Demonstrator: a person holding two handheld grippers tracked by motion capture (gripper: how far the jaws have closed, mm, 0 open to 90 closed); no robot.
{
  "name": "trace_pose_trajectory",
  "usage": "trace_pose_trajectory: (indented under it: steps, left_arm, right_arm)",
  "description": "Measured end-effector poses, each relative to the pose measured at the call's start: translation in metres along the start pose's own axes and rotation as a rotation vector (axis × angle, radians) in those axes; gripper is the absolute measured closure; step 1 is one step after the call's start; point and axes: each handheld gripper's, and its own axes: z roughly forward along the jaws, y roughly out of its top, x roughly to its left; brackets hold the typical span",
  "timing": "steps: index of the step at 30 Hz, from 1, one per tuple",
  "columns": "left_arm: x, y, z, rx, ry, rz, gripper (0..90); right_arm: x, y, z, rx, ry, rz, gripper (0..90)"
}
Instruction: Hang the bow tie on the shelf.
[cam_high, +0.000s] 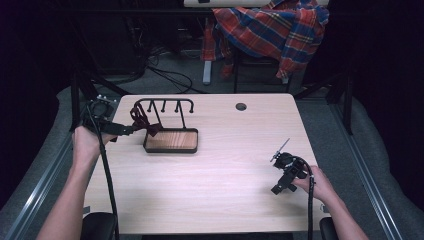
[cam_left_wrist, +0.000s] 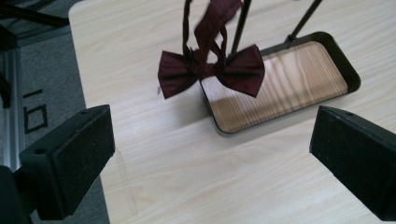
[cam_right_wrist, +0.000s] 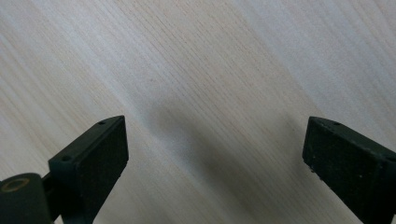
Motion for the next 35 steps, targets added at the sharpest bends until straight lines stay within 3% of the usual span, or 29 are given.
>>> trace_pose_trajectory:
  steps: [14, 21, 26, 31, 35]
  left_arm:
    - [-0.023, -0.043, 0.01, 0.044, -0.006, -0.004, 0.0]
    - [-0.031, -0.065, 0.018, 0.074, -0.029, -0.015, 0.0]
    - [-0.033, -0.079, 0.023, 0.055, -0.052, -0.05, 0.0]
    - [-0.037, -0.087, 0.027, 0.038, -0.045, -0.017, 0.0]
    - [-0.034, -0.088, 0.028, 0.01, -0.028, -0.015, 0.0]
  right_arm:
    - [0.0, 0.0, 0.0, 0.0, 0.005, -0.002, 6.8]
    - [0.001, 0.0, -0.001, -0.004, 0.002, -0.006, 6.9]
    - [0.001, 0.0, -0.001, -0.005, 0.001, -0.006, 6.9]
    - [0.001, 0.001, 0.0, -0.009, 0.004, -0.013, 6.9]
    - [0.0, 0.002, -0.001, -0.002, 0.004, -0.024, 6.9]
